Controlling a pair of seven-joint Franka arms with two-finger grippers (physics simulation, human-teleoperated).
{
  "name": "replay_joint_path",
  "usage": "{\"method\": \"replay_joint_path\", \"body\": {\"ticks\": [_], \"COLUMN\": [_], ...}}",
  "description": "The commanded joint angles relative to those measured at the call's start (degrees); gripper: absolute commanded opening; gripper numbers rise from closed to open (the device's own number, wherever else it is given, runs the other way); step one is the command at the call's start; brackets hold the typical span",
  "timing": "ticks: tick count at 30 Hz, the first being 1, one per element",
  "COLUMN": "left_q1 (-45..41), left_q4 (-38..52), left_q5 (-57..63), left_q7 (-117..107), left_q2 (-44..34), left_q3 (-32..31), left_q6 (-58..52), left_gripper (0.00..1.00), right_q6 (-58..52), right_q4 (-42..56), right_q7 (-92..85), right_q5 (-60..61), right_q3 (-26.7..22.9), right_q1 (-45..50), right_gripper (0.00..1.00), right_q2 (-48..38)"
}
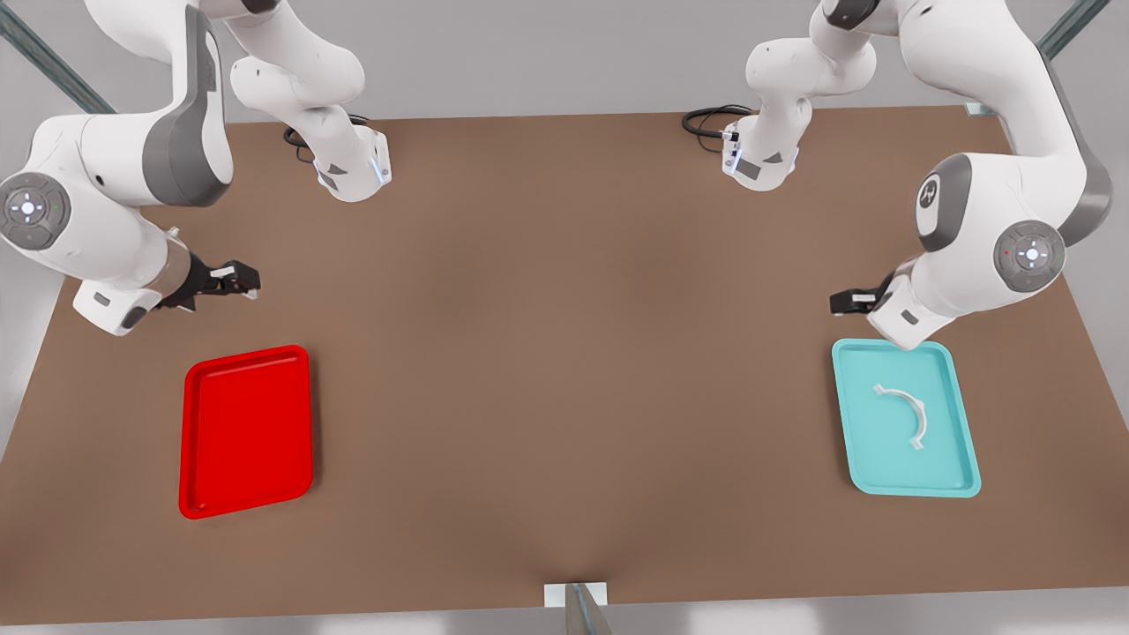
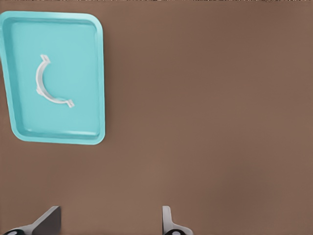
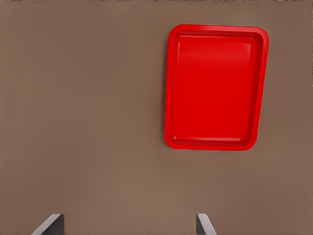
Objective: Take the drainage pipe clamp from the left arm, pass it to the right arm, and place it in the plate on the right side
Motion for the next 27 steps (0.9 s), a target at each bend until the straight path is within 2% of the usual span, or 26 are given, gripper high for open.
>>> {"method": "replay_joint_path", "body": {"ticks": [1, 3, 7, 9, 12, 15, 23, 27], "left_q1": [-0.01, 0.07, 2.88, 6.05, 7.28, 7.28, 13.7, 13.61], "left_q4": [0.02, 0.11, 3.18, 12.83, 14.43, 14.43, 13.29, 10.57], "left_q5": [0.04, -0.04, -3.99, -5.4, -6.64, -6.72, -11.12, -10.59], "left_q7": [0.92, 1.09, 20.42, 20.96, 20.96, 21.04, 52.76, 53.92], "left_q2": [-0.05, 1.62, 18.67, 27.79, 33.79, 36.6, 39.77, 39.59], "left_q3": [0.08, 2.36, 14.5, 14.59, 14.59, 14.41, 14.5, 14.5], "left_q6": [1.03, 1.47, 19.39, 21.34, 30.47, 36.19, 35.92, 38.03], "left_gripper": [1.0, 1.0, 1.0, 1.0, 1.0, 1.0, 1.0, 1.0], "right_q6": [2.82, 2.82, 4.49, 5.37, 6.25, 7.74, 9.32, 9.5], "right_q4": [-0.08, -0.34, -1.48, -2.62, -3.24, -5.61, -7.99, -8.34], "right_q7": [-0.35, -0.43, -0.52, -0.61, -0.61, -0.61, -0.87, -1.14], "right_q5": [0.14, 0.05, -0.03, -0.21, -0.56, -0.74, -1.0, -1.0], "right_q3": [-0.03, -0.11, -0.11, -0.2, -0.2, -0.2, -0.11, -0.11], "right_q1": [-0.03, -0.03, -0.12, -0.12, -0.12, -0.12, -0.03, 0.06], "right_gripper": [1.0, 1.0, 1.0, 1.0, 1.0, 1.0, 1.0, 1.0], "right_q2": [-0.21, -0.21, -0.65, -0.83, -1.0, -2.06, -2.5, -2.5]}}
